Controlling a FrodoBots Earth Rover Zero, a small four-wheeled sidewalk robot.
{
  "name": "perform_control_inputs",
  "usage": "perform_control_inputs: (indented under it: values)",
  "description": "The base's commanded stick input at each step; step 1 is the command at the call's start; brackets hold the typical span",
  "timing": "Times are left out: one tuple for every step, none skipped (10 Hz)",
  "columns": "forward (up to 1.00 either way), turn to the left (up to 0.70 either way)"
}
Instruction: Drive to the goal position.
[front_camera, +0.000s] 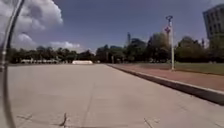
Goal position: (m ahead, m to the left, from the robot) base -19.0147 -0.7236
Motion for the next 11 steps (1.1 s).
perform_control_inputs:
  values:
    - [0.85, 0.00]
    - [0.85, 0.00]
    - [0.85, 0.00]
    - [0.85, 0.00]
    - [0.85, 0.00]
    - [0.85, 0.00]
    - [0.85, 0.00]
    - [0.85, 0.00]
    - [0.85, 0.00]
    - [0.85, 0.00]
    - [0.85, 0.00]
